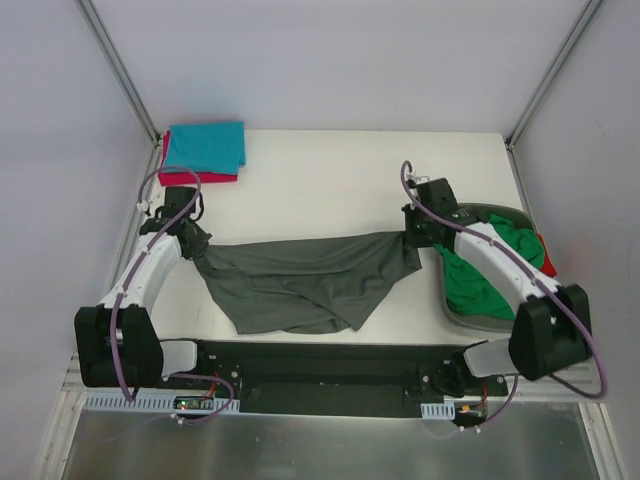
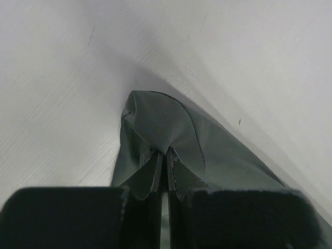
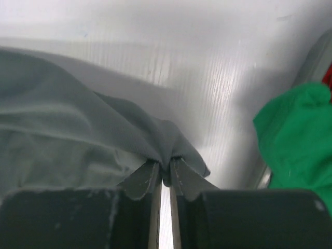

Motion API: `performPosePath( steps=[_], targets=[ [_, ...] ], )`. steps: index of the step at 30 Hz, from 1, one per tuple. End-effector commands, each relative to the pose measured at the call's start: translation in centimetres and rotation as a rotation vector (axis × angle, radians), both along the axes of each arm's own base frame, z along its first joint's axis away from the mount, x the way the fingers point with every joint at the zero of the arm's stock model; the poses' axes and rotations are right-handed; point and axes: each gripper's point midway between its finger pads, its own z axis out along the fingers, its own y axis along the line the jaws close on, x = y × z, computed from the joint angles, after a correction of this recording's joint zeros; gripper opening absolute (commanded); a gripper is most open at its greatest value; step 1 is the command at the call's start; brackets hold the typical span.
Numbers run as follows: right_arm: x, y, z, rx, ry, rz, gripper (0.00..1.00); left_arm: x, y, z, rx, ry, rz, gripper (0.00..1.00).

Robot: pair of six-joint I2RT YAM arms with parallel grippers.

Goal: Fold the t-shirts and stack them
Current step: Flatten out the tshirt

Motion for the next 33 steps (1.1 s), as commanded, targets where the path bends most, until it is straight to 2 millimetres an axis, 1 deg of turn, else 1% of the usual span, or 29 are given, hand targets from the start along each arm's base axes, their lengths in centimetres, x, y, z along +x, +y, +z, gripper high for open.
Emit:
performPosePath(
  steps=[1, 2, 3, 4, 5, 7, 8, 9, 10, 12, 15, 16, 19, 20, 24, 27, 29, 33],
  targets=[
    [6.4, 1.3, 1.8, -0.017, -0.096, 0.021, 0.17, 1.9, 0.4, -0.9, 0.020, -0.006, -0.016, 0.00],
    [6.7, 1.1, 1.1, -0.041, -0.060, 0.013, 0.28, 2.1, 0.3, -1.3, 0.016, 0.006, -0.021, 0.00],
    [7.5, 1.2, 1.4, -0.050, -0.054, 0.003, 0.39, 2.1, 0.2, -1.6, 0.010, 0.016, -0.027, 0.00],
    [7.5, 1.3, 1.0, -0.062, -0.024, 0.003, 0.51, 2.2, 0.1, -1.9, 0.005, 0.023, -0.031, 0.00],
    [7.4, 1.4, 0.8, -0.066, -0.001, 0.002, 0.60, 2.2, 0.0, -2.2, 0.001, 0.032, -0.036, 0.00],
    [6.7, 1.4, 0.7, -0.071, 0.004, 0.008, 0.73, 2.1, -0.1, -2.3, -0.003, 0.036, -0.043, 0.00],
    [6.1, 1.3, 0.7, -0.080, -0.002, 0.005, 0.78, 2.0, -0.2, -2.3, -0.005, 0.035, -0.043, 0.00],
    [5.3, 1.1, 0.8, -0.083, -0.012, -0.002, 0.84, 1.9, -0.3, -2.2, -0.006, 0.029, -0.045, 0.00],
    [4.4, 1.1, 1.7, -0.071, -0.043, -0.011, 0.92, 1.7, -0.2, -2.1, -0.006, 0.026, -0.043, 0.00],
    [2.0, 1.5, 1.6, -0.040, -0.056, -0.022, 0.97, 1.3, -0.2, -1.9, -0.007, 0.013, -0.041, 0.00],
    [-2.5, 2.9, 0.2, 0.059, -0.017, -0.047, 0.96, 0.7, -0.3, -1.7, -0.009, -0.005, -0.039, 0.00],
    [-3.9, 3.1, -0.8, 0.088, 0.010, -0.068, 0.96, 0.5, -0.3, -1.7, -0.010, -0.009, -0.040, 0.00],
    [-7.0, 4.2, -3.1, 0.211, 0.063, -0.110, 0.95, -0.1, -0.6, -1.6, -0.022, -0.019, -0.049, 0.00],
    [-7.9, 4.9, -3.5, 0.268, 0.080, -0.097, 0.95, -0.3, -0.7, -1.7, -0.025, -0.021, -0.053, 0.00],
    [-9.4, 6.7, -4.9, 0.398, 0.112, -0.109, 0.93, -0.8, -1.0, -1.8, -0.039, -0.023, -0.065, 0.00],
    [-10.4, 7.7, -5.8, 0.438, 0.135, -0.101, 0.93, -1.1, -1.1, -1.9, -0.041, -0.027, -0.070, 0.00],
    [-10.4, 7.6, -6.6, 0.429, 0.135, -0.122, 0.92, -1.3, -1.0, -2.0, -0.038, -0.026, -0.066, 0.00],
    [-9.7, 6.7, -8.2, 0.361, 0.132, -0.179, 0.90, -1.5, -1.1, -2.1, -0.041, -0.027, -0.068, 0.00]
  ],
)
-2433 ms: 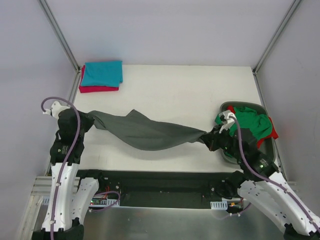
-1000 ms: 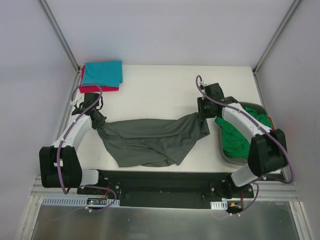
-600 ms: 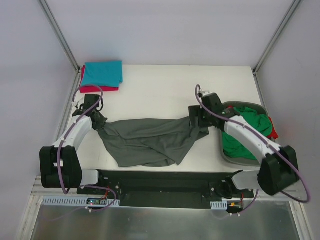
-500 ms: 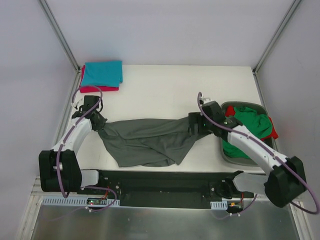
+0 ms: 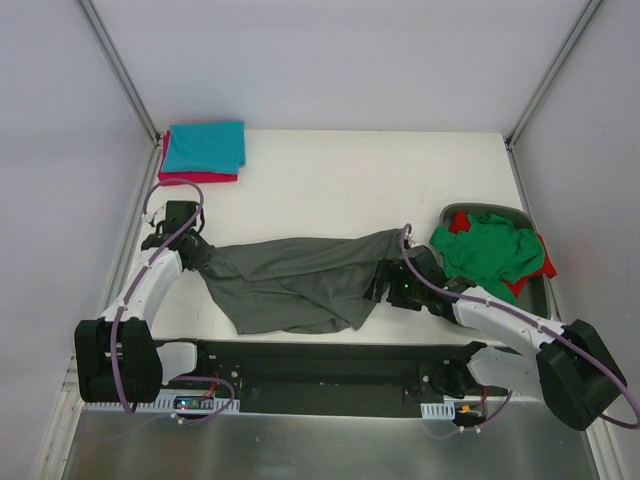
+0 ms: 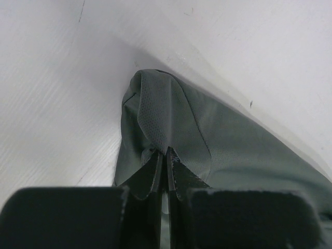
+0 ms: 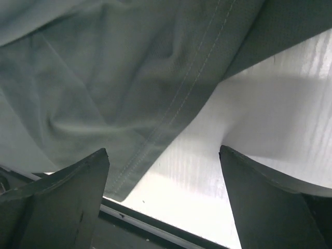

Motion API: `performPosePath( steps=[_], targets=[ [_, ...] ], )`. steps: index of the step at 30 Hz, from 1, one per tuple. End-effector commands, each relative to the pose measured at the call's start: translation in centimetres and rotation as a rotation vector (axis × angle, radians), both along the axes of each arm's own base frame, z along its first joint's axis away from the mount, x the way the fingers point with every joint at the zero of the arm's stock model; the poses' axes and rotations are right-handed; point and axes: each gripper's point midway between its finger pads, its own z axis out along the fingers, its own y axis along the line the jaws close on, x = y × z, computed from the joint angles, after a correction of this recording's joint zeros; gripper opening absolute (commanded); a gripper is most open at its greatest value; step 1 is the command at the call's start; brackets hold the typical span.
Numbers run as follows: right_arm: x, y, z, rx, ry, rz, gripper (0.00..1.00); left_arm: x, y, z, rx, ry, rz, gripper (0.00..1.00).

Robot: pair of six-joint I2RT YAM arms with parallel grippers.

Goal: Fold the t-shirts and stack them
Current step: Flatten out the tshirt

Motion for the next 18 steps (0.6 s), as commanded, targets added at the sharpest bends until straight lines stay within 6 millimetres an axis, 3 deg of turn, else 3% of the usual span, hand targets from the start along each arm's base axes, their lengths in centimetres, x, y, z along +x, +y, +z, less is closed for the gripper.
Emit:
performPosePath(
  steps=[1, 4, 10, 13, 18],
  targets=[
    [2.2, 0.8, 0.1, 0.022, -0.037, -0.076, 0.89, -0.2, -0.1, 0.3, -0.006, -0.020, -0.015, 0.00],
    [2.6, 1.1, -0.6, 0.002, -0.023, -0.076, 0.83, -0.2, -0.2, 0.4, -0.008, -0.023, -0.018, 0.00],
    [3.1, 0.9, -0.6, -0.010, -0.041, -0.104, 0.57, -0.2, 0.0, 0.4, 0.000, -0.023, -0.013, 0.00],
    [3.4, 0.8, 0.0, -0.006, -0.068, -0.108, 0.40, -0.1, 0.0, 0.4, 0.000, -0.025, -0.013, 0.00],
    [3.4, 0.9, 0.9, -0.008, -0.099, -0.064, 0.22, 0.1, 0.0, 0.6, 0.002, -0.027, -0.013, 0.00]
  ],
)
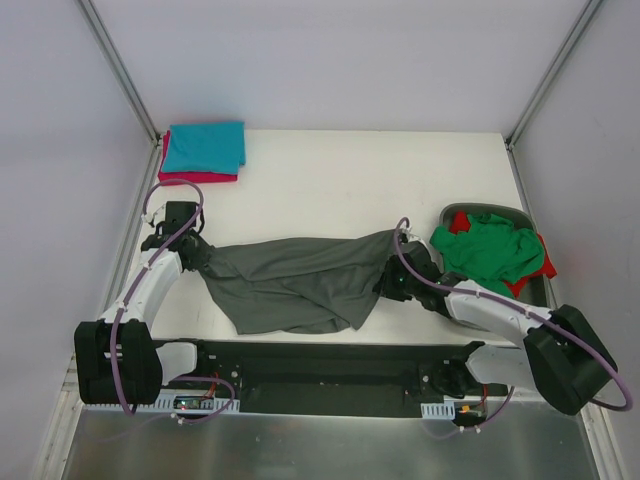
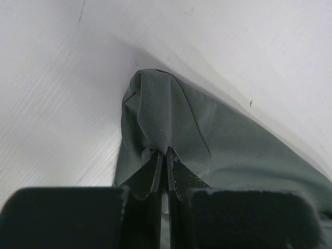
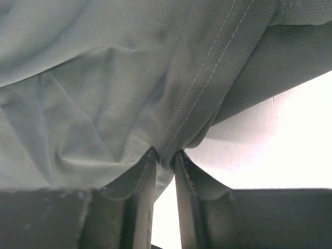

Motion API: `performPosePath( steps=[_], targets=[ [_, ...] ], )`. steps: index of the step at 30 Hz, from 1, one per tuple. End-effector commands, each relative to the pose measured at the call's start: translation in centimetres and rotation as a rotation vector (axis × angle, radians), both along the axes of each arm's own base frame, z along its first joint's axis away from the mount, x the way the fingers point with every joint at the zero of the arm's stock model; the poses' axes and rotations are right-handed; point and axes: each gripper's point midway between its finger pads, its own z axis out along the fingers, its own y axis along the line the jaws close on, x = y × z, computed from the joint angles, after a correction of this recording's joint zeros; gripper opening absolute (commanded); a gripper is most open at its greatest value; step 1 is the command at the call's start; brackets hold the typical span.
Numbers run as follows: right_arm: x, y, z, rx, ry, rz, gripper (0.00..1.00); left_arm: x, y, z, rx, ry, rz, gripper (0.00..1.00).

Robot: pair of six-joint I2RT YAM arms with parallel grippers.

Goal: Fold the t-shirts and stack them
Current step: Flatten out the tshirt

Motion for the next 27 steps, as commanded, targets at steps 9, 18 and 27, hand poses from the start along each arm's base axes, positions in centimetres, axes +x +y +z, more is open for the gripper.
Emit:
performPosePath(
  steps=[9, 18, 27],
  targets=[
    [-1.3, -1.8, 3.6, -0.078, -0.042, 0.057, 0.01, 0.5, 0.2, 1.8, 0.015, -0.065, -0.011, 0.00],
    [-2.0, -5.2, 13.2, -0.118, -0.278, 0.094, 0.01, 1.0, 0.1, 6.2, 0.006, -0.225, -0.005, 0.00],
    [-3.8, -7.1, 22.2, -0.072, -0.475, 0.138, 0.01, -0.3, -1.9, 15.9, -0.060, -0.562, -0.087, 0.00]
  ],
)
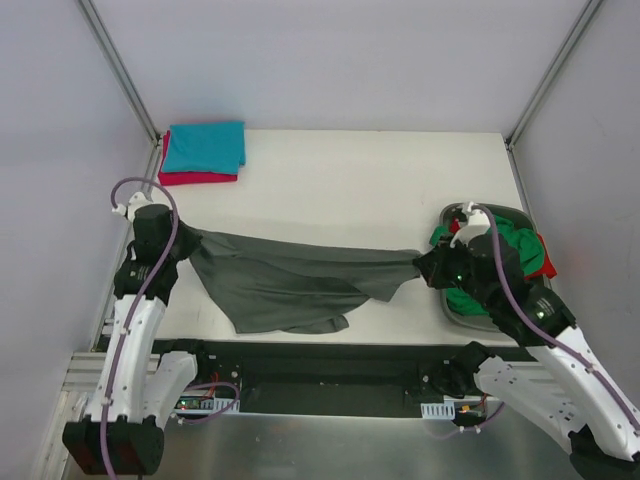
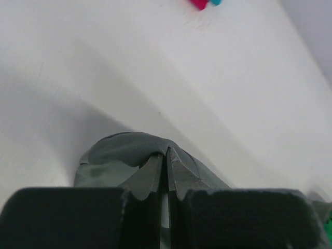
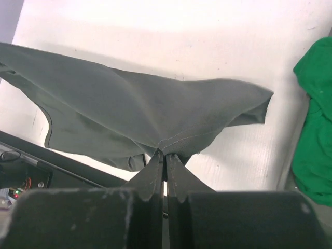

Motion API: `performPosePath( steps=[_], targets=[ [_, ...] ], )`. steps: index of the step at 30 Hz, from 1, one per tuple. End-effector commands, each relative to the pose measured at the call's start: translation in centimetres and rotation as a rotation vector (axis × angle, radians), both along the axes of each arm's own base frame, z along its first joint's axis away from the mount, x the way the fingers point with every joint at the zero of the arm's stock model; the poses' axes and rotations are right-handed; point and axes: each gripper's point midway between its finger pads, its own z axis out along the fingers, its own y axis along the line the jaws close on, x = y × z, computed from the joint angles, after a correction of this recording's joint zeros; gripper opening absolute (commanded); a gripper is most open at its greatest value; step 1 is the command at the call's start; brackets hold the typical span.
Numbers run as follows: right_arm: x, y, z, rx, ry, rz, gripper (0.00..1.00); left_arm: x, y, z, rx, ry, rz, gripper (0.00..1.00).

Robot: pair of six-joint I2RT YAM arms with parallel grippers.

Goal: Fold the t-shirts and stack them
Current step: Flatten out the tshirt

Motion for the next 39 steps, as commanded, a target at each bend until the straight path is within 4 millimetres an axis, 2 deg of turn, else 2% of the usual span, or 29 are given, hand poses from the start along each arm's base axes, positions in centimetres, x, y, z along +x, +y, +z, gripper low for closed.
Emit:
performPosePath(
  steps=[1, 4, 7, 9, 12, 14, 17, 20, 24, 27, 28, 29, 30, 32, 35, 37, 39],
  targets=[
    [-1.5, -1.9, 2.3, -0.049, -0.064, 0.031, 0.01, -0.9, -1.2, 6.2, -0.039, -0.211, -0.053, 0.00],
    [-1.9, -2.1, 3.9, -0.036, -0.107, 0.046, 0.01, -2.2, -1.3, 8.9, -0.036, -0.311, -0.063, 0.00],
    [-1.9, -1.9, 3.6, -0.043, -0.097, 0.056, 0.01, -2.8, -1.5, 9.3, -0.046, -0.340, -0.065, 0.00],
    [-1.1, -1.7, 2.4, -0.078, -0.067, 0.040, 0.01, -2.6, -1.5, 7.9, -0.055, -0.305, -0.061, 0.00],
    [0.9, -1.5, 0.5, -0.152, -0.028, 0.003, 0.01, -1.6, -1.2, 4.5, -0.049, -0.192, -0.044, 0.00],
    [3.2, -1.7, -1.2, -0.218, 0.020, -0.053, 0.01, -0.9, -0.8, 2.1, -0.039, -0.109, -0.025, 0.00],
    [6.7, -1.5, -3.7, -0.229, 0.092, -0.078, 0.01, 0.2, -0.2, -0.9, -0.020, 0.011, 0.000, 0.00],
    [10.3, -0.8, -6.8, -0.219, 0.156, -0.081, 0.01, 1.2, -0.9, -3.4, -0.041, 0.115, -0.042, 0.00],
    [13.6, 0.4, -11.2, -0.265, 0.253, -0.056, 0.08, 1.6, -0.9, -7.4, -0.044, 0.229, -0.043, 0.00],
    [15.1, 0.7, -13.3, -0.316, 0.320, -0.064, 0.15, 1.7, -0.9, -9.1, -0.042, 0.282, -0.042, 0.00],
    [15.1, 0.7, -13.6, -0.324, 0.339, -0.062, 0.22, 1.7, -0.9, -9.5, -0.041, 0.298, -0.051, 0.00],
    [15.0, 0.9, -13.9, -0.326, 0.354, -0.052, 0.38, 1.7, -1.0, -9.9, -0.041, 0.313, -0.056, 0.00],
    [14.7, 1.1, -14.0, -0.322, 0.362, -0.037, 0.50, 1.7, -1.1, -10.1, -0.043, 0.321, -0.062, 0.00],
    [13.9, 1.3, -13.4, -0.307, 0.344, -0.020, 0.66, 1.6, -1.2, -10.4, -0.047, 0.332, -0.064, 0.00],
    [11.4, 1.6, -12.5, -0.287, 0.317, 0.018, 0.76, 1.4, -1.1, -10.4, -0.046, 0.332, -0.063, 0.00],
    [9.1, 1.9, -11.7, -0.215, 0.304, 0.041, 0.79, 1.2, -1.2, -10.4, -0.047, 0.328, -0.070, 0.00],
    [6.7, 2.4, -12.3, -0.132, 0.319, 0.068, 0.80, 1.1, -1.3, -10.2, -0.050, 0.317, -0.072, 0.00]
  ],
)
